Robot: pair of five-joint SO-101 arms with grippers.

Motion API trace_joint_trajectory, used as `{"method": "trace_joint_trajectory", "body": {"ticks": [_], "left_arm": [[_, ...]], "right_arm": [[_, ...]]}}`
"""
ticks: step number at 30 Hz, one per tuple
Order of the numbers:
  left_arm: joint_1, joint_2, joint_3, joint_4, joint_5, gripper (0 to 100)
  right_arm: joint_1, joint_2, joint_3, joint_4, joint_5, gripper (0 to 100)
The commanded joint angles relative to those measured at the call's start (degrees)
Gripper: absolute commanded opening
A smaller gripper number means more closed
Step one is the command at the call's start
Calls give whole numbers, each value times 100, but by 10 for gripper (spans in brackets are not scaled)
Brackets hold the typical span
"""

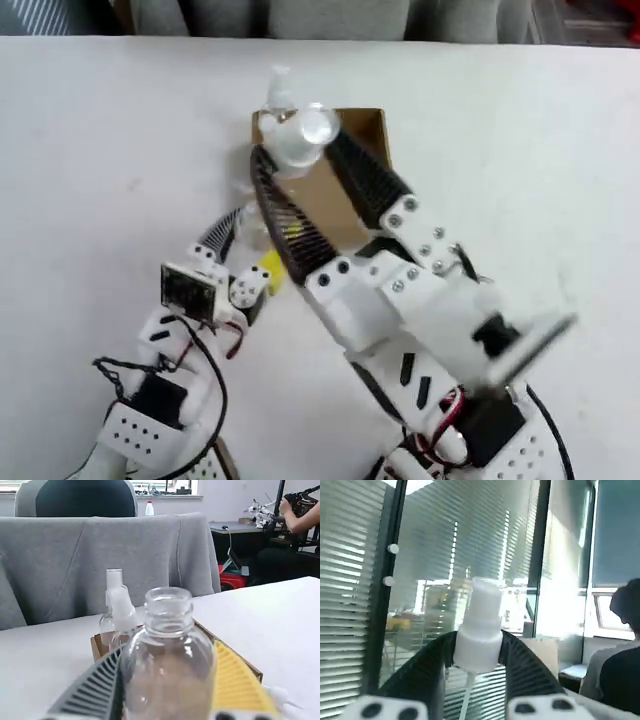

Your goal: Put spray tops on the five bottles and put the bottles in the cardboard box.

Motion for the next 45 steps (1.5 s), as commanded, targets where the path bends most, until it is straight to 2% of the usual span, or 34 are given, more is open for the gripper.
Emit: {"method": "trace_joint_trajectory", "body": {"ticks": [1,9,16,23,37,45], "left_arm": [[-4,-75,-26,-44,79,20],[-119,-75,-26,105,79,20],[-127,-75,-26,105,79,20],[-127,-75,-26,114,79,20],[-136,-75,-26,114,79,20],[-136,-75,-26,114,79,20]], "right_arm": [[-40,40,-237,435,-158,17],[-40,57,-18,848,-132,16],[321,215,747,-286,-132,16],[752,848,563,-338,-132,16],[716,884,1160,-321,-176,16],[110,884,1714,-330,-167,16]]}}
